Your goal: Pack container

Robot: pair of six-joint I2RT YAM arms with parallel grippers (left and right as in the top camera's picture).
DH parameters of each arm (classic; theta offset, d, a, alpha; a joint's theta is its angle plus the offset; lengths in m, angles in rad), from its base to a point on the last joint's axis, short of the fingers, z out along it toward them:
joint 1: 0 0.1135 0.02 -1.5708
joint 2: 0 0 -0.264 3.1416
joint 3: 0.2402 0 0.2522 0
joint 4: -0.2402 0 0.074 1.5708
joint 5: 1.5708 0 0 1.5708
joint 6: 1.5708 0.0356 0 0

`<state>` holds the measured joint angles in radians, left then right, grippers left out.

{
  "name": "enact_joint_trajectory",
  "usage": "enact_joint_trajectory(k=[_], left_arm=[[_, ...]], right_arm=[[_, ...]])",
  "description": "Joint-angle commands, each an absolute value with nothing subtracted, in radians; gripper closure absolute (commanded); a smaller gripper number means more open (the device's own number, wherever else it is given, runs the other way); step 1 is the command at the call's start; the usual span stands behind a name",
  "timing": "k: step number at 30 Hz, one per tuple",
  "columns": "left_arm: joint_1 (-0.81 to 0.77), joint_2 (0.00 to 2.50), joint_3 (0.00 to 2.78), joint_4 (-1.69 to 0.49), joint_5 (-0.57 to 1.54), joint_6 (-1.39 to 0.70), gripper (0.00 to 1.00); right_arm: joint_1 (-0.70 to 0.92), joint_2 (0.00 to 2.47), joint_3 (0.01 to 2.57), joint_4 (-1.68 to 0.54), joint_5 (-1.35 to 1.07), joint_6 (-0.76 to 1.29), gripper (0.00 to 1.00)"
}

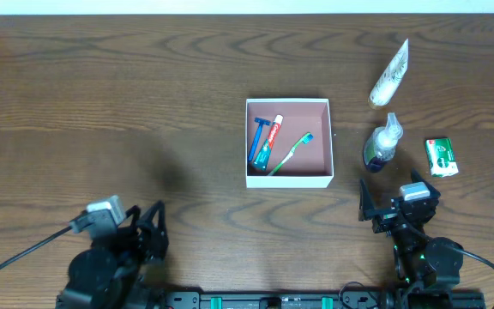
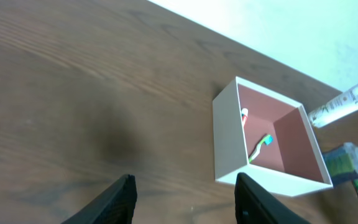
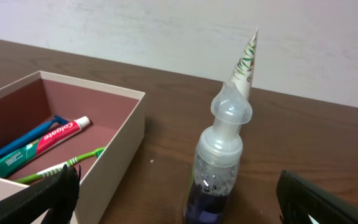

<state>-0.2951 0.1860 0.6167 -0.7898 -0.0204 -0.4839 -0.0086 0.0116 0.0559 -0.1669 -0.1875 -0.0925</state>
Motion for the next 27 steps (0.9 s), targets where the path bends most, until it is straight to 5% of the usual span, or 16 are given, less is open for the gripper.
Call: enact_joint_trajectory(k=[1, 6, 12, 27], left_arm=[[-0.291, 0.178, 0.559, -0.717, 0.012, -0.507, 0.48], [-0.291, 0.179, 0.506, -0.648, 0.01, -0.513, 0.41], [-0.291, 0.181, 0.477, -0.649, 0.01, -0.521, 0.02], [-0.291, 0.181, 0.475, -0.657, 0.011, -0.521, 0.02]], right_arm=[[-0.016, 0.006, 0.052, -0.168, -0.191, -0.102, 0.01], [-0.016, 0.006, 0.052, -0.168, -0.191, -0.102, 0.01], [-0.016, 0.006, 0.052, -0.167, -0.191, -0.102, 0.01], [-0.016, 0.006, 0.052, -0.167, -0.191, -0.102, 0.01]])
